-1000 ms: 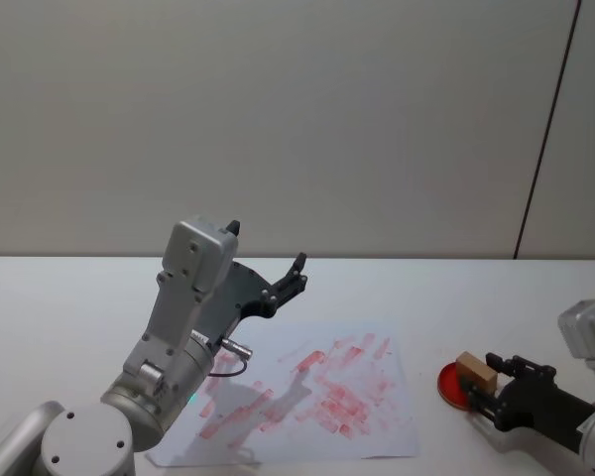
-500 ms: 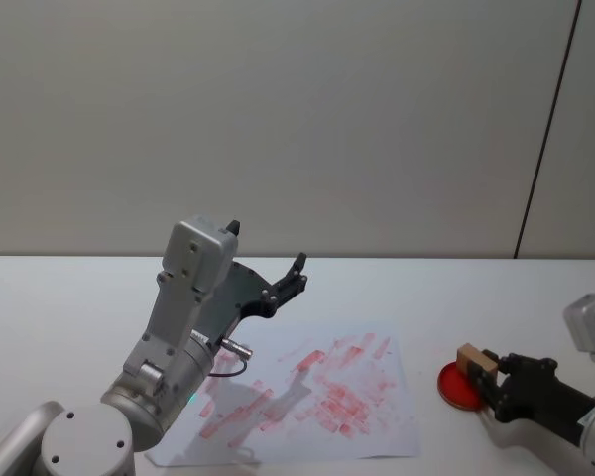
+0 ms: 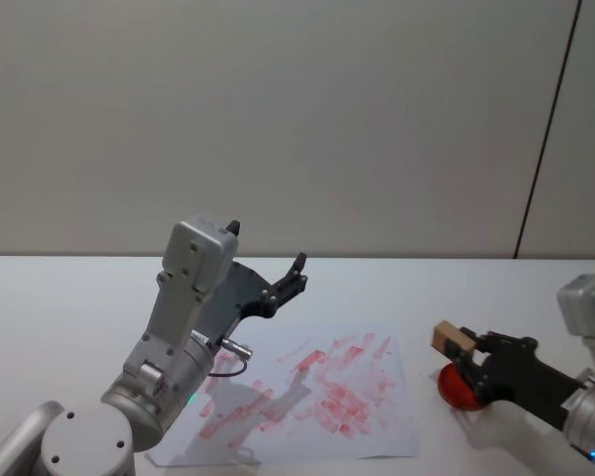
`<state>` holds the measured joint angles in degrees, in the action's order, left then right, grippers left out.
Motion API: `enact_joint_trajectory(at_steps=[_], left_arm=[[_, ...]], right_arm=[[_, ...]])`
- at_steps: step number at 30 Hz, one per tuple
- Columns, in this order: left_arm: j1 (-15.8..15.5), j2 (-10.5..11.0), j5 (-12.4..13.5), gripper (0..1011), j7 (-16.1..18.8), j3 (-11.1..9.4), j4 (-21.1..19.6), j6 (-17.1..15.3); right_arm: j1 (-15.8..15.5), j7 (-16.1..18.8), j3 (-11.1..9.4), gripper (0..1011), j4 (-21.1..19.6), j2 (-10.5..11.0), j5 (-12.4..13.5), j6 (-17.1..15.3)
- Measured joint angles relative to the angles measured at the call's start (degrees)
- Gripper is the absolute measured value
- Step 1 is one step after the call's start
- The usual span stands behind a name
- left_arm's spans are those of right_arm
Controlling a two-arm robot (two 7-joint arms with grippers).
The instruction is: Use the one hand to pick up the stamp and affix it onto the A4 paper.
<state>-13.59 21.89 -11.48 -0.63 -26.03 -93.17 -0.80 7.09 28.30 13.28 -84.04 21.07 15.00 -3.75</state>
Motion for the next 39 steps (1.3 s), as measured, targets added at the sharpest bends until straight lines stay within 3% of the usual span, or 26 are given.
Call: enact_joint_trajectory(at_steps=[12,26,39], left_arm=[[0.0,0.0,0.0,1002,0.0,0.0,0.0,0.0],[0.0,0.0,0.0,1002,0.0,0.0,0.0,0.0],[0.0,0.0,0.0,1002,0.0,0.0,0.0,0.0]], right_arm=[[0.9,1.6,2.3,216,-0.2,-2.0,-2.2,0.3],[2.7,1.5,4.8,216,4.0,-4.5,-6.8,0.0],[4.0,1.3,6.1,216,7.1,-5.8,-9.4,-0.6]])
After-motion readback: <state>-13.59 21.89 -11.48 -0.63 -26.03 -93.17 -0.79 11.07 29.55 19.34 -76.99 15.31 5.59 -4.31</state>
